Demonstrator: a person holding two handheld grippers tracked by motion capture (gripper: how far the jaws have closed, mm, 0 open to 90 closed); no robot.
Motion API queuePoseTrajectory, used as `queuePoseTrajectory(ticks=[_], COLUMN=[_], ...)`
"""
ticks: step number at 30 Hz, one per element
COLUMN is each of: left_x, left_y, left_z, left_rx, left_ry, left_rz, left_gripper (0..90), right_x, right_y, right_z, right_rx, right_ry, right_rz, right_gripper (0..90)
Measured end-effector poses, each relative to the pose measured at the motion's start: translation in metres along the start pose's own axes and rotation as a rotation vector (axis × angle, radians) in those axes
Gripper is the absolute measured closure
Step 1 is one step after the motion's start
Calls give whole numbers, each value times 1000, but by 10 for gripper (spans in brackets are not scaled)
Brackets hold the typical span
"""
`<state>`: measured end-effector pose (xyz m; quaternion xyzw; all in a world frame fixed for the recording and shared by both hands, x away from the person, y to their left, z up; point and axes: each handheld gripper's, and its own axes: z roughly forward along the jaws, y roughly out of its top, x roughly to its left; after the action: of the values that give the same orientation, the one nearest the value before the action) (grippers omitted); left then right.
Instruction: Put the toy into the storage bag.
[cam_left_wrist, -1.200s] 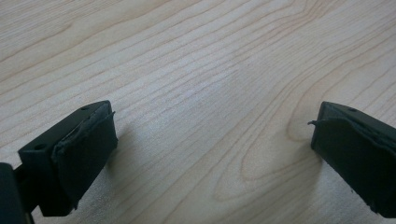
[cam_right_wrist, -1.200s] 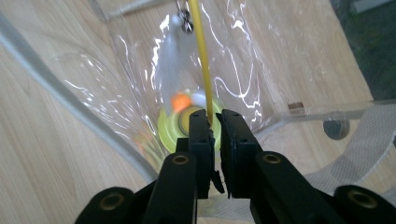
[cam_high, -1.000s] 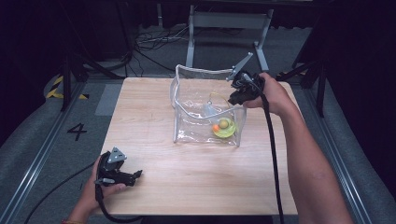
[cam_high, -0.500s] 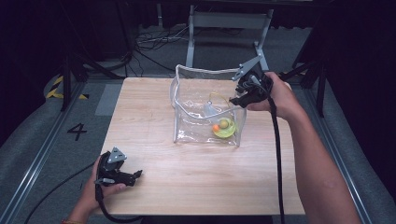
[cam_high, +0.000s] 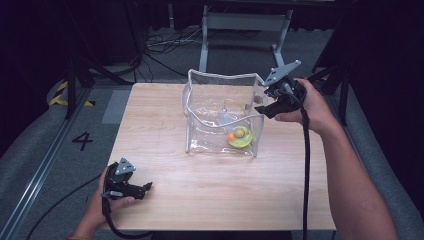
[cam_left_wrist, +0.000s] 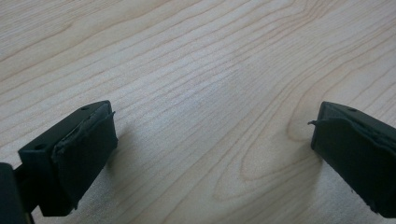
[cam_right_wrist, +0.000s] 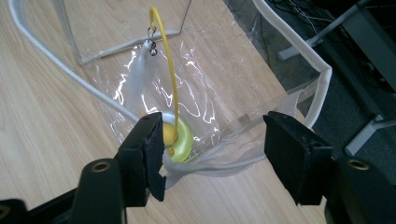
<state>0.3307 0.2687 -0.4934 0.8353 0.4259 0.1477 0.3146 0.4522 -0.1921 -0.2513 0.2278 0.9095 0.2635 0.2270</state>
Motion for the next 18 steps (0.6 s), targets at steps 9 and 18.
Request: queuePoseTrajectory(ticks=[9,18], left_x=[0,0], left_y=[0,0], left_z=[0,0], left_rx=[0,0], left_ry=[0,-1], left_rz=[0,-1], left_gripper=[5,5], right_x=[0,2], right_y=[-18,-38], right_z=[-12,-22], right_rx=[-24,-45], right_ry=[-33,-54], right_rz=[20,32], right_gripper=[291,254])
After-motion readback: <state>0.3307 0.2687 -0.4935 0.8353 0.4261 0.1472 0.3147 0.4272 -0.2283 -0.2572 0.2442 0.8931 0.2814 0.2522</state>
